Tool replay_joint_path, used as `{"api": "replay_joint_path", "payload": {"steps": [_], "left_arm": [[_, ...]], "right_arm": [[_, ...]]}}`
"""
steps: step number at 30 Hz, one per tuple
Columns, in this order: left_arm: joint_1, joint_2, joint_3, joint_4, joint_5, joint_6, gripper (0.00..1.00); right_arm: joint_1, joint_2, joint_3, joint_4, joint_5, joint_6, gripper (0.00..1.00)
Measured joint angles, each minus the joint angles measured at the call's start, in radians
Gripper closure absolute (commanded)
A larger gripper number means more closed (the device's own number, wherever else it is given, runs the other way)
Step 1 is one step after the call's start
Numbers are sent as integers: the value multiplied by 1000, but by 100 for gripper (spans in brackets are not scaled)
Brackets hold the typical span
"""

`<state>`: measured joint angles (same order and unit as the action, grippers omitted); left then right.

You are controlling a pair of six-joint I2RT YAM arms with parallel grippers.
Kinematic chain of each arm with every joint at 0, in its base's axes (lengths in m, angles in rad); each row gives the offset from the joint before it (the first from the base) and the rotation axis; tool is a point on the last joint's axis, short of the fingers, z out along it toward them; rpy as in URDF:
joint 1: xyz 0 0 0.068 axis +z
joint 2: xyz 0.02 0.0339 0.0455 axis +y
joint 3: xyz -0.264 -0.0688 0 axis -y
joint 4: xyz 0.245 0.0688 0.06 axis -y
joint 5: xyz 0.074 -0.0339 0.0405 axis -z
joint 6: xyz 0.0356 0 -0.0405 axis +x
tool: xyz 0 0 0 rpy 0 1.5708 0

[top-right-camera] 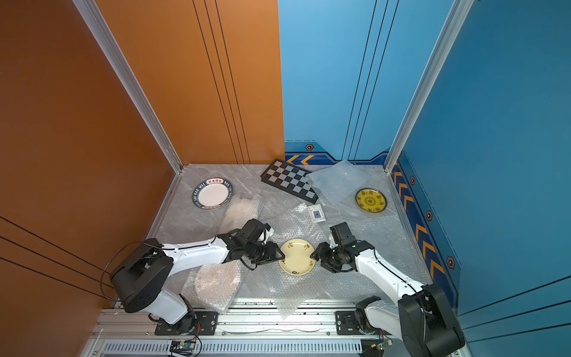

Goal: Unpack dinner plates from bubble wrap
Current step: Pick up the plate from the bubble wrap.

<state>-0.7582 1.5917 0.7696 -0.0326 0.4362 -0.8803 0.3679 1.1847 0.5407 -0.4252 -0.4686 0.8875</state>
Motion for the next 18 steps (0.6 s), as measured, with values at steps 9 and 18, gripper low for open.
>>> {"api": "replay_joint_path", "payload": {"steps": [9,18], "left_arm": [[6,62,32,22,22,0,47],[11,113,58,30,49,4,48]], "right_arm": [[39,113,0,119,-13,-7,51],[66,195,-13,307,-51,3,65]]}}
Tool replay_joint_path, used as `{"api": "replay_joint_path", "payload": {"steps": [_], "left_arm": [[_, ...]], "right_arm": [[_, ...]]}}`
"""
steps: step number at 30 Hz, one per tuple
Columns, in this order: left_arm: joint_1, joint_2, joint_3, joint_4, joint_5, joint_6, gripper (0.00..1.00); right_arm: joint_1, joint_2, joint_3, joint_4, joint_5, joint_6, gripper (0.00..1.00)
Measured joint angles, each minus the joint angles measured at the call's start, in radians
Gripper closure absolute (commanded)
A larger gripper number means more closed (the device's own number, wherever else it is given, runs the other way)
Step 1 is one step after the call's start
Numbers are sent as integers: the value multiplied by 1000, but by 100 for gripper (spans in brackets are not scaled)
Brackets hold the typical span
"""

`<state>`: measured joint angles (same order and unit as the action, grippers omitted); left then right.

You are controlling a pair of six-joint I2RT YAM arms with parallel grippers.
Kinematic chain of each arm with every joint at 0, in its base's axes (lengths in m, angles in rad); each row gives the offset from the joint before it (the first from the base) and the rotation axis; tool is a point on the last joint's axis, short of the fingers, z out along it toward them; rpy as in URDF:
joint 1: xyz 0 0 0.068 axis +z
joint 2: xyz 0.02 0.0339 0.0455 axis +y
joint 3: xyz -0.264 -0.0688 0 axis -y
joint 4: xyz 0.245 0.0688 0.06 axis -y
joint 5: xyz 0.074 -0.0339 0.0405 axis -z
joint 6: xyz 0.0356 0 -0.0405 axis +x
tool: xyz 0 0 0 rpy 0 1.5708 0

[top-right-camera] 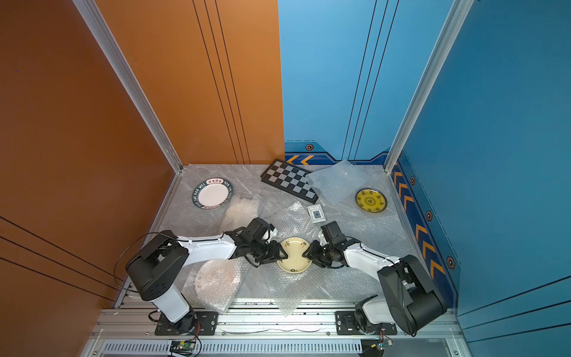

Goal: Unpack dinner plates from bubble wrap
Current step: Pick up the plate from the bubble wrap.

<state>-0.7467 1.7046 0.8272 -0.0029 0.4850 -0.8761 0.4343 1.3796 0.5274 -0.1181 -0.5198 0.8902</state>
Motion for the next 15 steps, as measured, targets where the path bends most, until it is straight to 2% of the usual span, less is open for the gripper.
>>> {"api": "replay_joint_path", "payload": {"steps": [4,9,15], "left_arm": [[7,14,12,3,10,4,48],[21,19,14,3,23,4,48],[49,0,23,-16,32,14,47]], "right_arm": [[3,0,-11,44,1,6,78],[3,-34,-11,55,8,14,85],[-21,-170,-8,-22,46,-4,91]]}}
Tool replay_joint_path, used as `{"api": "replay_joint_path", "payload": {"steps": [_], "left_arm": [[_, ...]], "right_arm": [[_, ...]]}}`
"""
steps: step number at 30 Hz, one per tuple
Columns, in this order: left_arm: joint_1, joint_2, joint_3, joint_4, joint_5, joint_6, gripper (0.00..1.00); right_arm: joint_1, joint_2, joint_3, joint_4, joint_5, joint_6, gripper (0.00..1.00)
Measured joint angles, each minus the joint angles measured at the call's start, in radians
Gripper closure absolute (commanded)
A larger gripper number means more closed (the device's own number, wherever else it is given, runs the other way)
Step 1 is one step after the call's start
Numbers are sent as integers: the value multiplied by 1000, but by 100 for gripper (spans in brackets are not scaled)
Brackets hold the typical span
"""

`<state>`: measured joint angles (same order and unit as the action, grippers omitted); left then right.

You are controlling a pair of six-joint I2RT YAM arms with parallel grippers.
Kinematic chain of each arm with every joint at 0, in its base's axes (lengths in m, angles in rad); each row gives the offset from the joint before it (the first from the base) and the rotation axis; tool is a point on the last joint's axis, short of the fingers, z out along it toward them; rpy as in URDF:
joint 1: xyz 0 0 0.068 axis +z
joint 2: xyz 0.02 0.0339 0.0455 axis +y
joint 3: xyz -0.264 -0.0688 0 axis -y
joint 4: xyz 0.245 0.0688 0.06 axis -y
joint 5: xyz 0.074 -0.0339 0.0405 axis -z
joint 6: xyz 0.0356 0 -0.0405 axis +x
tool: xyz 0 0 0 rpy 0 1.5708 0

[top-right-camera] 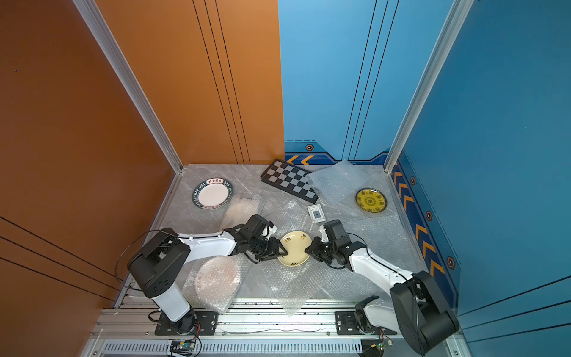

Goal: Unpack dinner plates from bubble wrap
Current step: Pick up the plate from the bubble wrap, then place the plate at the center of the board.

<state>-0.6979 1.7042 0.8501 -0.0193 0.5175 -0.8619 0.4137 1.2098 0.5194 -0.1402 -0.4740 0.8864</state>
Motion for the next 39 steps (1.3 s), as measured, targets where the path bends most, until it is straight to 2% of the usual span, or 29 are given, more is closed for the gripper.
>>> {"api": "replay_joint_path", "payload": {"steps": [9,14,19,24,31,33,39], "left_arm": [[74,-135,40,-69,8,10,46],[119,-229,64,-163,10,29,45],[204,-392,90,-280,-11,46,44],[333,-584,94,-389,-65,45,43],[454,-761,96,-558,-112,49,42],[486,-812,109,-628,-143,58,38],[585,-943,132,-770,-194,76,36]], "right_arm": [[-89,-156,24,-138,11,-1,94],[-92,-165,98,-188,11,0,94],[-61,-111,233,-211,18,0,94],[43,77,432,-207,34,0,95],[188,418,720,-188,28,-1,95],[224,530,823,-188,19,-3,95],[326,843,1170,-192,-23,-3,95]]}}
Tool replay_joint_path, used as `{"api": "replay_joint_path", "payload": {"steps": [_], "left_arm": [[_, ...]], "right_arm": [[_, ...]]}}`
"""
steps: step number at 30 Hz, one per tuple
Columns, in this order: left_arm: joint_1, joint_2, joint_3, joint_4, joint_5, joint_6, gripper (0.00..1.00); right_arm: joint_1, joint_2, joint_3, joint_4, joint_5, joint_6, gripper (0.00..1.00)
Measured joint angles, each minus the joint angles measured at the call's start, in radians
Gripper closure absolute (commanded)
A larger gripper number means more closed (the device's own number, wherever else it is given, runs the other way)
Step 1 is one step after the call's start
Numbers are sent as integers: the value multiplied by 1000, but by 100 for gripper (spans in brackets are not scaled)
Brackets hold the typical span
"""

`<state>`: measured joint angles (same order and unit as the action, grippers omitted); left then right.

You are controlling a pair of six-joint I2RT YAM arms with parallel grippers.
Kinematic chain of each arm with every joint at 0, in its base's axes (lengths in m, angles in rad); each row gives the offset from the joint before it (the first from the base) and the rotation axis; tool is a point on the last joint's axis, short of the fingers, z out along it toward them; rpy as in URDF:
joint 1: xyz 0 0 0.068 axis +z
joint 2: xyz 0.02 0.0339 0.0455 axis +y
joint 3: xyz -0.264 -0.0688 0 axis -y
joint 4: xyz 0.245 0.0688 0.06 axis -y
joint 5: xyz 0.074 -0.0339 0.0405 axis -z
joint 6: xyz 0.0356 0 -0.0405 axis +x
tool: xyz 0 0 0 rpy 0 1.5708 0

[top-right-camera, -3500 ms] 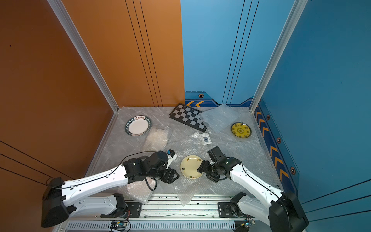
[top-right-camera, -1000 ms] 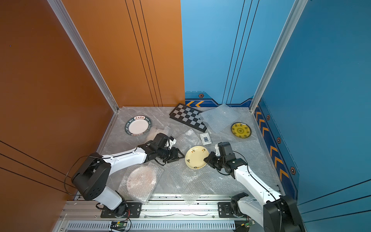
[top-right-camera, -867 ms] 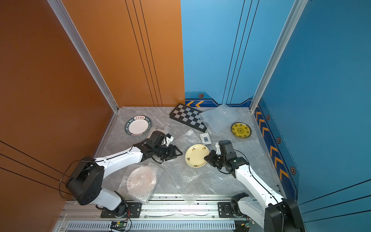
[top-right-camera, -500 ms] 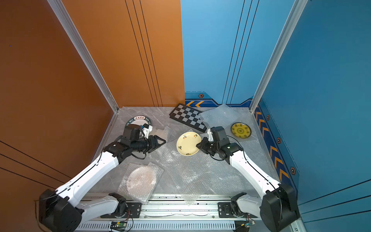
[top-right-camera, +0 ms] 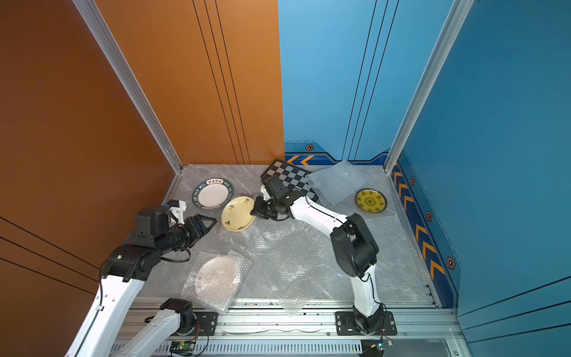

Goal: Unpack dinner plates from bubble wrap
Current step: Place the plate at the center of the board.

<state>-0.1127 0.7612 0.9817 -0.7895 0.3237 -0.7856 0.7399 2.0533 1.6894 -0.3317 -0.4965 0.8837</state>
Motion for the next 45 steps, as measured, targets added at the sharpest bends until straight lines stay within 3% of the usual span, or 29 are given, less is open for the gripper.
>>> {"api": "replay_joint_path", "payload": {"steps": [10,20,23,29,34,40,45], "left_arm": [[87,-49,13,-141,7,23,35],[94,-35,15,-183,44,31,35],[94,-23,31,-203,48,37,35],[97,-18,58,-219,56,60,34],[106,-18,58,-234,59,73,34],[106,-21,62,-237,59,83,34],[112,-46,85,-231,58,86,34]], "right_arm": [[136,462,525,-25,-74,68,96],[172,690,753,-21,-75,169,96],[181,716,773,-3,-68,196,93],[192,747,815,32,-49,248,64],[193,748,842,56,-42,272,50],[191,721,824,52,-42,266,41],[184,550,692,38,-42,251,37]]}}
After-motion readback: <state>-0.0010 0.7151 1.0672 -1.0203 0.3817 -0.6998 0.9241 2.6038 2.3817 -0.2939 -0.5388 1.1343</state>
